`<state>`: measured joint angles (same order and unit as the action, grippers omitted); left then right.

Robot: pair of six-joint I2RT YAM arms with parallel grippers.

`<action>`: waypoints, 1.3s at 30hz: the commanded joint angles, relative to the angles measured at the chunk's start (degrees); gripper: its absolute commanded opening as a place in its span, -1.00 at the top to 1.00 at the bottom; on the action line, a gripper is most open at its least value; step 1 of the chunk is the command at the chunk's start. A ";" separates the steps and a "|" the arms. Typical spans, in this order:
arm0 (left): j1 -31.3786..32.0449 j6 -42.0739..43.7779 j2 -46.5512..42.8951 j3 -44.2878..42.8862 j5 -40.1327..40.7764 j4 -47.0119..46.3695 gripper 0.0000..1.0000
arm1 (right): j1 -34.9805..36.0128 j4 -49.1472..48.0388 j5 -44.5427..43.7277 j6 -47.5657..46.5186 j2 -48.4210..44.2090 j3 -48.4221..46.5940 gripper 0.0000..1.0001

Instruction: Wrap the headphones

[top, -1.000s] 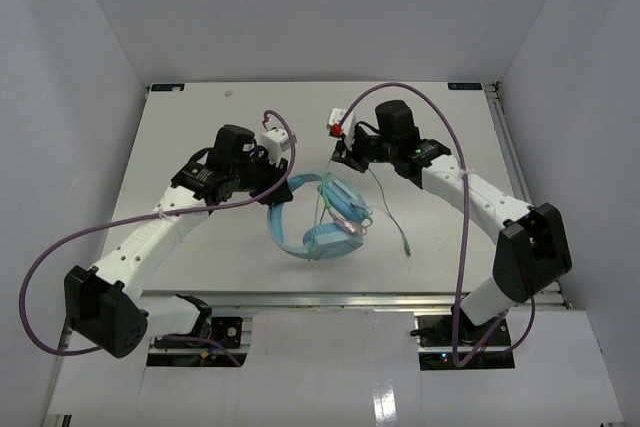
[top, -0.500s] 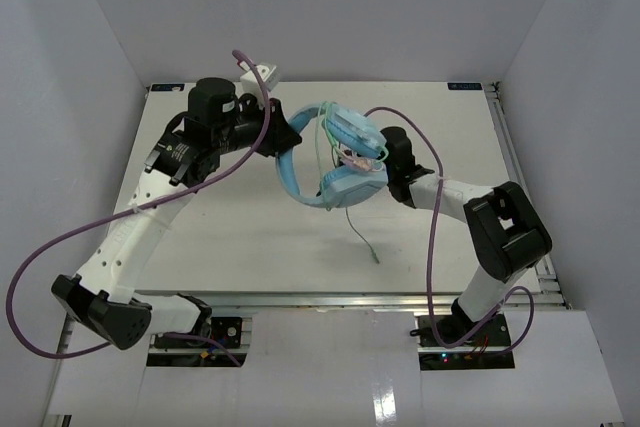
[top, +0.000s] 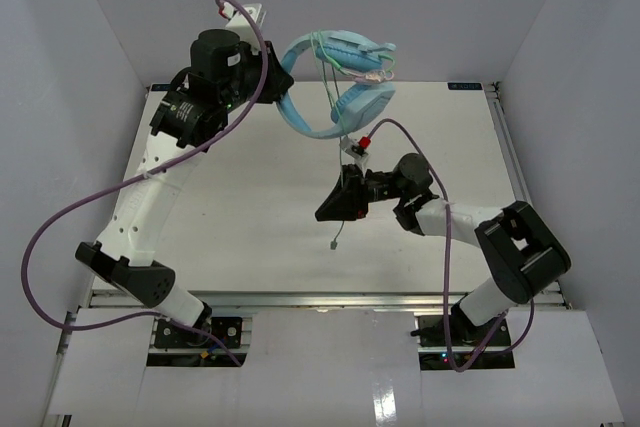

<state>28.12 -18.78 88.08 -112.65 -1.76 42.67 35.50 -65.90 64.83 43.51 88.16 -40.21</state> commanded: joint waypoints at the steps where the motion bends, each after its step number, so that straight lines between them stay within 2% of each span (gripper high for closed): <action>1: -0.91 -1.59 0.32 -6.25 9.61 0.46 1.00 | -0.17 1.33 -2.83 -5.14 -6.68 1.99 0.59; 6: -2.83 -2.32 0.70 -3.98 11.43 -0.57 1.00 | -0.16 8.84 -4.62 -11.64 -10.56 2.67 0.68; 13: -5.08 -1.62 1.74 -1.19 14.22 -1.27 1.00 | 0.18 33.76 -10.56 -30.39 -14.93 -0.89 0.84; 19: -5.89 3.60 3.79 4.16 16.47 -0.34 1.00 | 3.01 72.35 -28.36 -58.31 -15.26 -16.59 0.85; 21: -5.89 5.47 3.93 9.82 17.15 -0.15 1.00 | 4.32 80.27 -40.32 -65.61 -15.14 -20.82 0.85; 23: -5.89 7.53 3.87 13.74 17.03 -0.23 1.00 | 7.00 84.32 -48.42 -71.24 -16.08 -22.83 0.85; 27: -5.25 10.04 4.95 22.33 14.03 -0.75 1.00 | 12.66 84.73 -71.44 -85.72 -17.41 -23.29 0.85; 31: -2.24 13.72 6.81 28.38 10.99 -0.83 1.00 | 15.70 78.10 -83.94 -96.59 -17.94 -21.21 0.85; 35: 0.49 16.56 7.48 31.97 3.11 -0.90 1.00 | 16.44 68.94 -89.25 -107.05 -17.86 -18.18 0.85; 39: 1.82 19.36 5.95 34.16 -8.16 -1.04 1.00 | 16.45 59.37 -86.82 -114.96 -18.92 -13.38 0.85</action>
<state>29.00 -4.39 98.15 -79.52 3.77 44.28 51.97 8.76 -16.56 -57.81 71.55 -56.76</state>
